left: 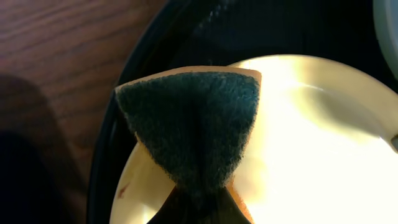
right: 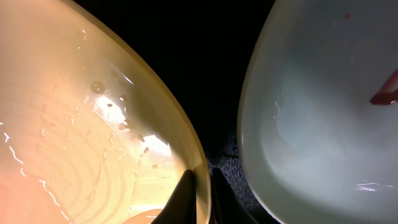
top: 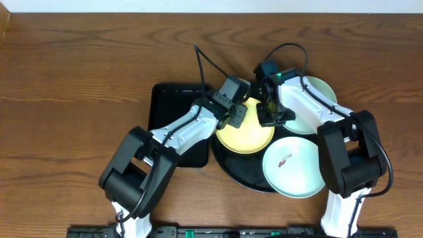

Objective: Clean dirty plates on tray and stack at the side
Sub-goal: 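Scrub the yellow plate again with the sponge in the left gripper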

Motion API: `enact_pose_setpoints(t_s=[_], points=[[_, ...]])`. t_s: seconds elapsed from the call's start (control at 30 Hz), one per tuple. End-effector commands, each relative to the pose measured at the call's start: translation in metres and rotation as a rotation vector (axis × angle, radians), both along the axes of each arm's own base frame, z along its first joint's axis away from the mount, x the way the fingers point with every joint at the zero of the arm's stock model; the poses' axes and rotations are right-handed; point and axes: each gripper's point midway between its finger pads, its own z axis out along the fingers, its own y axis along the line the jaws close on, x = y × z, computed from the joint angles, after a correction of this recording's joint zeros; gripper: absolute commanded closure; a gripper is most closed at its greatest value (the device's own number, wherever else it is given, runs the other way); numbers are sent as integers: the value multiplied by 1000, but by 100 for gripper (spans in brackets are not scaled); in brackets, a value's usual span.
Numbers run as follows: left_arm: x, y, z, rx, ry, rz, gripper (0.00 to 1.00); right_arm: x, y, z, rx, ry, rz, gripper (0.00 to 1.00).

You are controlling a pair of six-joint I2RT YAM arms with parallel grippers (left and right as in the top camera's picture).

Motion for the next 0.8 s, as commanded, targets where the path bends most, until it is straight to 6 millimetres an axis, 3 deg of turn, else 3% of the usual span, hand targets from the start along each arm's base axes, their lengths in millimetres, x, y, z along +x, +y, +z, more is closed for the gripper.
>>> enact_pose_setpoints(t_s=[0.0,0.33,0.53,0.77], points=[[2,14,-13,62,-10,20,92,3,-5,1,-29,-14,10,94],[-6,22,-27,75,1,23,92,3,-5,1,-29,-15,9,94],[17,35,-18,133,-121,100,92,3,-5,1,-29,-15,9,94],[28,37,-12,129,-167,113,92,4,-4,1,-28,-17,10,96]])
